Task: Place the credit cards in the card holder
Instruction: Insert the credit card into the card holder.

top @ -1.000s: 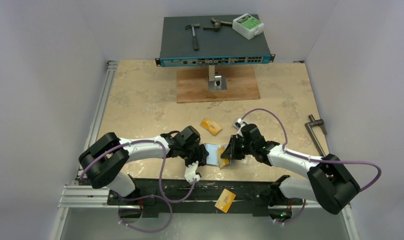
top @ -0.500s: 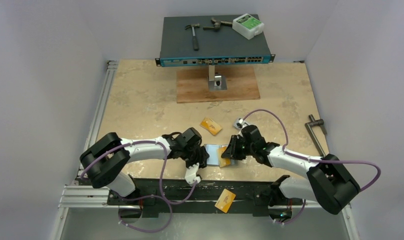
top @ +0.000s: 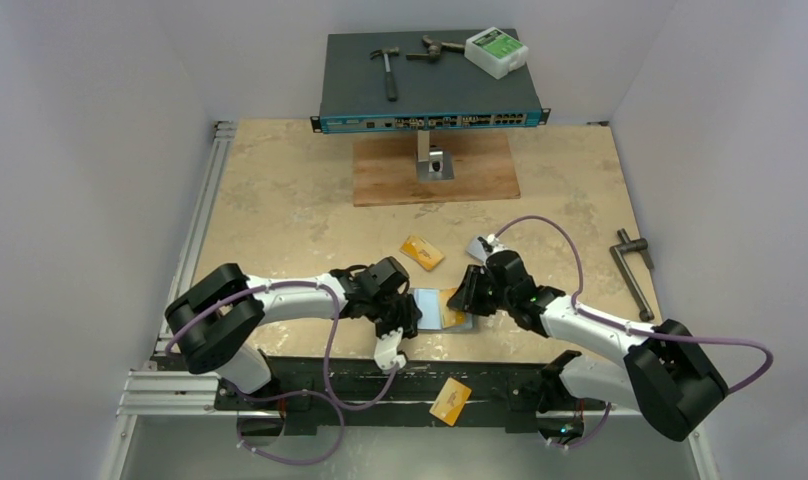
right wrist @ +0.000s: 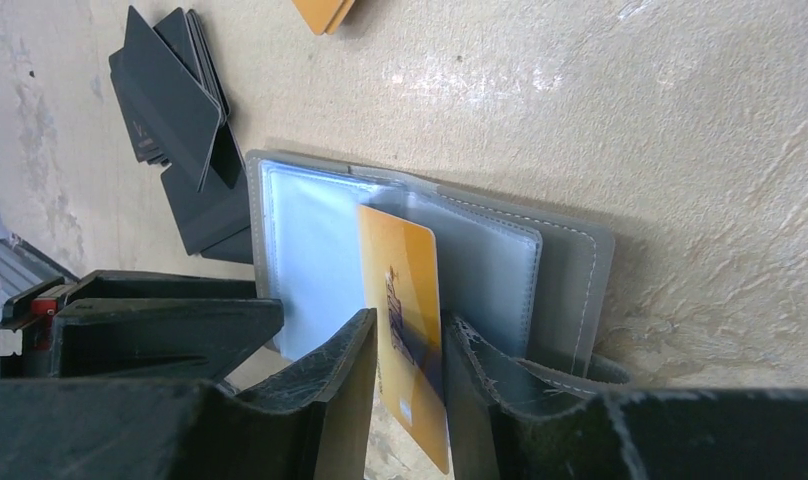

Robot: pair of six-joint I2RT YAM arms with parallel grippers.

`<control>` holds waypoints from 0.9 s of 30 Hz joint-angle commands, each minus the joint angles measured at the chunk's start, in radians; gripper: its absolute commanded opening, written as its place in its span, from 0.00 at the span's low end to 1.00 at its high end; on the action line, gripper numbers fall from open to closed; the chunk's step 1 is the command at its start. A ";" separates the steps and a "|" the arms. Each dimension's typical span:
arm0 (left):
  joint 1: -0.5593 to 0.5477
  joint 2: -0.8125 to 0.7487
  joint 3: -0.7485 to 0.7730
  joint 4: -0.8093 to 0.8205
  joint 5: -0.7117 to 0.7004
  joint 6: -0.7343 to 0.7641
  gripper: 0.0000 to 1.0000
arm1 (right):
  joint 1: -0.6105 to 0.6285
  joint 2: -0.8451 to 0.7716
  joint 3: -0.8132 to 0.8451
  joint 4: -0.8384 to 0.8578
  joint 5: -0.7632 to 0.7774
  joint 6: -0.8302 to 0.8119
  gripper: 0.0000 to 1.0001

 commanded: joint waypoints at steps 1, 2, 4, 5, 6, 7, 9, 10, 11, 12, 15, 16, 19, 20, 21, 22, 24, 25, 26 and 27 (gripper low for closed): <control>-0.012 0.020 0.029 -0.032 0.016 -0.021 0.39 | -0.004 -0.008 -0.016 0.026 0.017 0.024 0.30; -0.014 0.023 0.031 -0.032 0.014 -0.022 0.39 | -0.004 -0.009 -0.023 0.036 0.014 0.031 0.29; -0.016 0.023 0.031 -0.033 0.013 -0.022 0.39 | -0.004 -0.011 -0.029 0.046 0.009 0.036 0.28; -0.018 0.024 0.031 -0.032 0.013 -0.025 0.38 | -0.003 -0.011 -0.028 0.042 0.010 0.036 0.27; -0.018 0.023 0.031 -0.032 0.013 -0.027 0.38 | -0.003 -0.011 -0.027 0.034 0.013 0.036 0.25; -0.018 0.023 0.030 -0.033 0.013 -0.027 0.38 | -0.003 -0.011 -0.025 0.029 0.016 0.034 0.24; -0.020 0.023 0.027 -0.031 0.013 -0.027 0.38 | -0.004 -0.017 -0.026 0.023 0.020 0.034 0.20; -0.020 0.021 0.026 -0.029 0.012 -0.029 0.38 | -0.004 -0.020 -0.027 0.023 0.022 0.037 0.17; -0.021 0.020 0.024 -0.028 0.013 -0.030 0.38 | -0.004 -0.023 -0.028 0.026 0.025 0.039 0.14; -0.022 0.018 0.023 -0.025 0.013 -0.031 0.38 | -0.003 -0.022 -0.027 0.032 0.026 0.042 0.12; -0.025 0.016 0.025 -0.023 0.012 -0.038 0.38 | -0.004 -0.012 -0.024 0.043 0.024 0.048 0.04; -0.026 0.016 0.026 -0.023 0.012 -0.040 0.38 | -0.004 -0.009 -0.024 0.046 0.024 0.049 0.03; -0.029 0.017 0.026 -0.020 0.009 -0.045 0.38 | -0.004 0.002 -0.029 0.060 0.017 0.052 0.02; -0.031 0.017 0.026 -0.018 0.009 -0.047 0.37 | -0.004 0.005 -0.030 0.065 0.013 0.052 0.02; -0.032 0.017 0.025 -0.018 0.007 -0.047 0.38 | -0.003 0.011 -0.031 0.068 0.010 0.052 0.01; -0.034 0.017 0.025 -0.017 0.007 -0.048 0.37 | -0.004 0.017 -0.033 0.072 0.009 0.051 0.01; -0.037 0.016 0.026 -0.014 0.005 -0.052 0.37 | -0.004 0.026 -0.035 0.078 0.007 0.047 0.01; -0.039 0.016 0.027 -0.015 0.005 -0.053 0.37 | -0.003 0.031 -0.037 0.080 0.006 0.044 0.00; -0.040 0.017 0.028 -0.014 0.006 -0.055 0.37 | -0.002 0.035 -0.040 0.085 0.004 0.043 0.00; -0.041 0.014 0.028 -0.015 0.006 -0.058 0.37 | -0.001 0.040 -0.043 0.089 0.002 0.040 0.00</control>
